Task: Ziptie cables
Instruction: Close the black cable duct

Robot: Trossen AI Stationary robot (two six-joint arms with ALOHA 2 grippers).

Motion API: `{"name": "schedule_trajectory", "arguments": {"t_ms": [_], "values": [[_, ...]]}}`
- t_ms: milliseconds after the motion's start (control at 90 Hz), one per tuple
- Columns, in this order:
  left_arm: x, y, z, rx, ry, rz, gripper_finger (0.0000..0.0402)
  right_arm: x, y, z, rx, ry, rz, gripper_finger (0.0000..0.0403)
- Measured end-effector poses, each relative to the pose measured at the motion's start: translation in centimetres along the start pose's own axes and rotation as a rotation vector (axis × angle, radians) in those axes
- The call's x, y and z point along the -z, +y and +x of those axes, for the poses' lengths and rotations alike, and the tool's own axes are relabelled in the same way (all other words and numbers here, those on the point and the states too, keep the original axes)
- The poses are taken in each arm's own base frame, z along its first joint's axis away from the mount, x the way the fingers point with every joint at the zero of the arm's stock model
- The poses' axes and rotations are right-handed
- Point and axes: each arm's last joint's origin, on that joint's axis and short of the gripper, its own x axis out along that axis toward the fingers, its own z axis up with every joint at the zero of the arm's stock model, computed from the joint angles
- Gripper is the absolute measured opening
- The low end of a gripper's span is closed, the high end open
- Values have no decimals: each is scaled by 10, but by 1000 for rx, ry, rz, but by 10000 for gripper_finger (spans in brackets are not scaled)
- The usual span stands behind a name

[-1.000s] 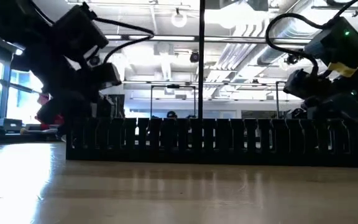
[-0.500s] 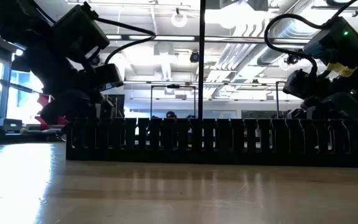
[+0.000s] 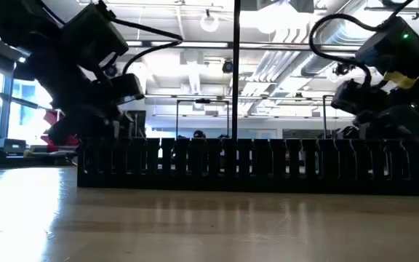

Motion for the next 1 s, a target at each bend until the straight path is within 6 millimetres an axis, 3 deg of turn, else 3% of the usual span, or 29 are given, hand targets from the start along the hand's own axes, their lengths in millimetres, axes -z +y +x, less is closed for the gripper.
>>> {"name": "schedule_trajectory", "arguments": {"t_ms": [378,544,722,1000], "values": [[-26,-1,-19,-11,69,53,119,-40,12,-5,31,101,-51,199],[-34,-1,-22,-11,51,49,114,-40,15,-6,24,126,-82,174],[-48,-1,-30,-8,-5,61,143,-38,19,-8,-5,150,-103,132],[-56,5,-31,-36,-27,50,205,-53,19,-22,22,87,-106,130]]}}
